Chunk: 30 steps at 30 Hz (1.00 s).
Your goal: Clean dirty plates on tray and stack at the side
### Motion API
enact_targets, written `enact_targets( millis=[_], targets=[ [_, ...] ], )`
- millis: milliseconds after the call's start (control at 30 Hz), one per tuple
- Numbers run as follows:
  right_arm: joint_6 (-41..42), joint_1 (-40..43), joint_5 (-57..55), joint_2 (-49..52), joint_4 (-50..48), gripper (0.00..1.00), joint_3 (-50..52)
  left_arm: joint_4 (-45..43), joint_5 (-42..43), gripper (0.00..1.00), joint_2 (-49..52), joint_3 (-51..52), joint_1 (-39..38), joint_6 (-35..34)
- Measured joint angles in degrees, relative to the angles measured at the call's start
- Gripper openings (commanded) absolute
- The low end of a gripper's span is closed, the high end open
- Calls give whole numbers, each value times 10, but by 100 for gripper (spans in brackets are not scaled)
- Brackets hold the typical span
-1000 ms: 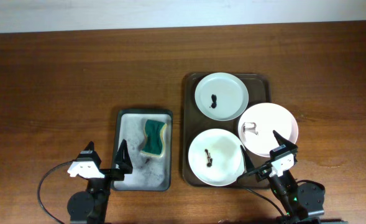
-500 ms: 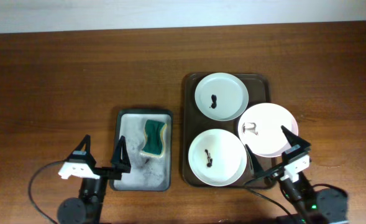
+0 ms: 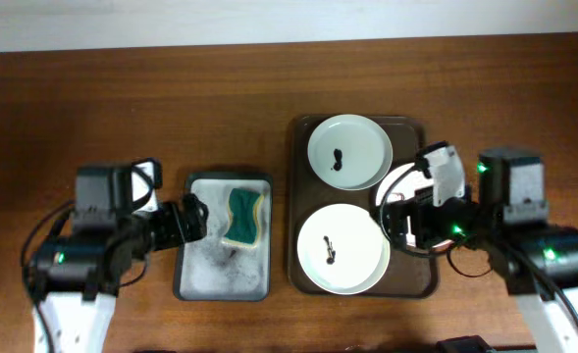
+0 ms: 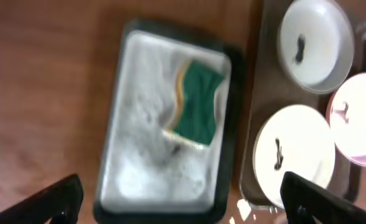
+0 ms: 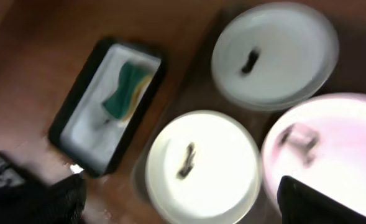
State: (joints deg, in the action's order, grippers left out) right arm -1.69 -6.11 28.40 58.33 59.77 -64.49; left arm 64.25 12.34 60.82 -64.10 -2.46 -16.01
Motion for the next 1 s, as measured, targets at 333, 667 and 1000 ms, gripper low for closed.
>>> enact_targets(
  millis=[333, 667, 1000],
  targets=[
    [169, 0, -68, 108, -94, 48, 248, 16, -69, 99, 121, -1, -117, 30],
    [193, 0, -109, 203, -303, 4, 323, -32, -96, 89, 165, -1, -117, 32],
    [235, 0, -120, 209, -310, 4, 325, -60, -96, 86, 247, -1, -122, 32]
  ],
)
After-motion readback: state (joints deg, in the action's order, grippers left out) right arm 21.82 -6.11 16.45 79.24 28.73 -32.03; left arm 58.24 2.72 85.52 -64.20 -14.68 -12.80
